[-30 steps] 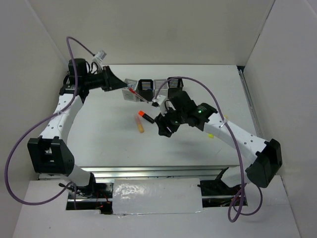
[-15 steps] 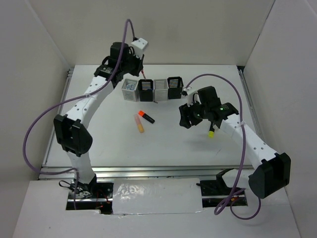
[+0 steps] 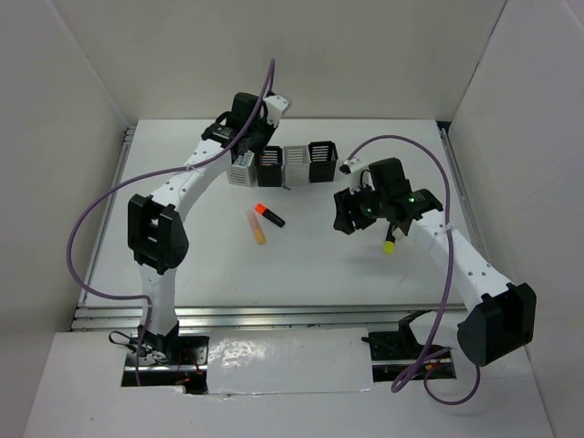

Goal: Sort the stationery into containers
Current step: Place the pen in the storage box.

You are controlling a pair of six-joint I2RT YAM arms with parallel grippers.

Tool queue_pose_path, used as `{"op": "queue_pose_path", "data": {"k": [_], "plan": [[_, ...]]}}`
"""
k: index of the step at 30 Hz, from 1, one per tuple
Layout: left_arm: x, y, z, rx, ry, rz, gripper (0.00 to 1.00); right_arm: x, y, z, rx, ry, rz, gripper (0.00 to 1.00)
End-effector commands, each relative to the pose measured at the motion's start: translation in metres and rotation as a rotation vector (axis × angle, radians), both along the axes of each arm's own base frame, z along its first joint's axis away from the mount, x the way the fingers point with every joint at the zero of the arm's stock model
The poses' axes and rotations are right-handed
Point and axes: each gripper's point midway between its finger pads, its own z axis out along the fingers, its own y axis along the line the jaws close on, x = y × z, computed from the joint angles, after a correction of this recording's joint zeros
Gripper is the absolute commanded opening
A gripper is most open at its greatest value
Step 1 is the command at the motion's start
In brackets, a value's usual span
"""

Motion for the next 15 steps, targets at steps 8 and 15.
{"op": "queue_pose_path", "data": {"k": [8,15], "plan": [[-0.004,-0.016,0.014,-0.053,0.012,-0.032,0.44,0.012,-0.004,0.008,0.010,-0.038,-0.042,0.62],[-0.050,-0.020,0.054,-0.176,0.029,-0.271,0.48,0.014,-0.002,0.008,0.005,-0.034,-0.036,0.60]]}}
